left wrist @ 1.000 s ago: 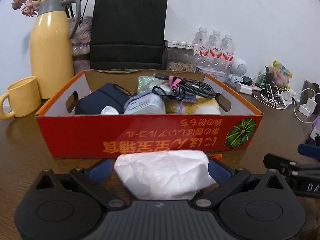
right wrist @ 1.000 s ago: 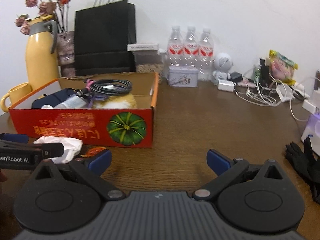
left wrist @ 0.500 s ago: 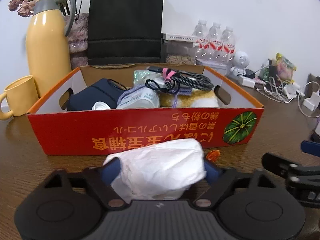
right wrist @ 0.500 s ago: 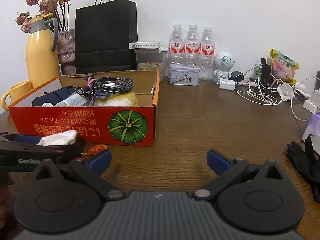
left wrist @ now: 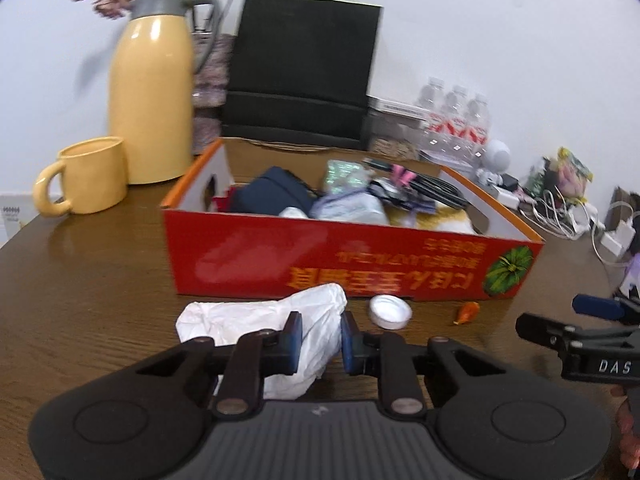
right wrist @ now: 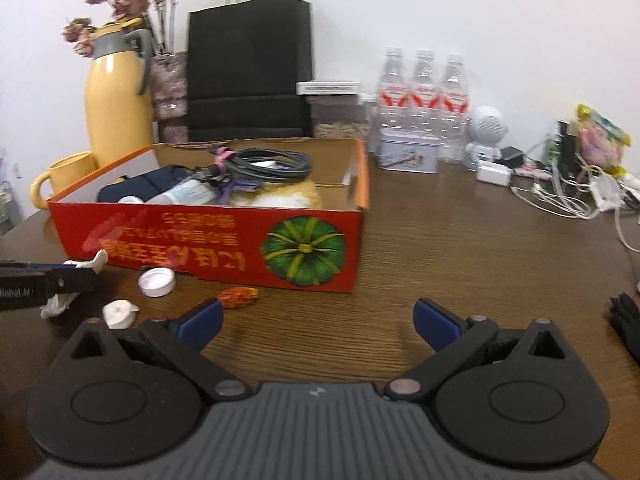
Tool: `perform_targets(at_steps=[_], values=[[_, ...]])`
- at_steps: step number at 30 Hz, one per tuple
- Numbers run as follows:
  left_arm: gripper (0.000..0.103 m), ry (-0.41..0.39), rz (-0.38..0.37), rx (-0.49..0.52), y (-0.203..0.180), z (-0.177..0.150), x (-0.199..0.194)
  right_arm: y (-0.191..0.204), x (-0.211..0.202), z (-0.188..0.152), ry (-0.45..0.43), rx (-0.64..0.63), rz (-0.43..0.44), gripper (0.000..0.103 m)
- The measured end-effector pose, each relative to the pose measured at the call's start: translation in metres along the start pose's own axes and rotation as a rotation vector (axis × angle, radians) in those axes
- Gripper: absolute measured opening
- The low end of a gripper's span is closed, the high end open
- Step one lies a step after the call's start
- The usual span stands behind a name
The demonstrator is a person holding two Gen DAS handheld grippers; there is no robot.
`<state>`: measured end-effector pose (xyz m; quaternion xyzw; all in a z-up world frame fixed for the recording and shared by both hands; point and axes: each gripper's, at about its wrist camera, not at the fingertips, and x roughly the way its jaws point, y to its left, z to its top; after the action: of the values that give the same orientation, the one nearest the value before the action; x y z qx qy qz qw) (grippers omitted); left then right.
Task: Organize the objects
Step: 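Grasp the white crumpled tissue with the left tool while the right tool grasps the small orange item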
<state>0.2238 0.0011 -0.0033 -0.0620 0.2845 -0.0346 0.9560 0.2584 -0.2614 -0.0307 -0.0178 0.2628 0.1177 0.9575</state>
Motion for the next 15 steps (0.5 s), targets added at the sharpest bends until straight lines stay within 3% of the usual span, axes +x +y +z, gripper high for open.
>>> perform_targets(at_steps=[4, 7, 10, 12, 15], values=[[0.018, -0.004, -0.001, -0.020, 0.009, 0.001, -0.002, 0.013, 0.010, 0.004, 0.025, -0.019, 0.022, 0.101], [0.018, -0.007, -0.003, -0.016, 0.010, 0.001, -0.003, 0.025, 0.021, 0.010, 0.052, -0.022, 0.026, 0.088], [0.018, -0.014, -0.008, -0.018, 0.011, 0.001, -0.006, 0.033, 0.036, 0.015, 0.092, -0.008, 0.019, 0.067], [0.018, -0.019, -0.010, -0.015, 0.011, 0.001, -0.008, 0.035, 0.044, 0.015, 0.121, -0.003, 0.015, 0.038], [0.017, -0.028, -0.018, -0.006, 0.009, 0.001, -0.010, 0.039, 0.043, 0.015, 0.113, 0.008, 0.021, 0.023]])
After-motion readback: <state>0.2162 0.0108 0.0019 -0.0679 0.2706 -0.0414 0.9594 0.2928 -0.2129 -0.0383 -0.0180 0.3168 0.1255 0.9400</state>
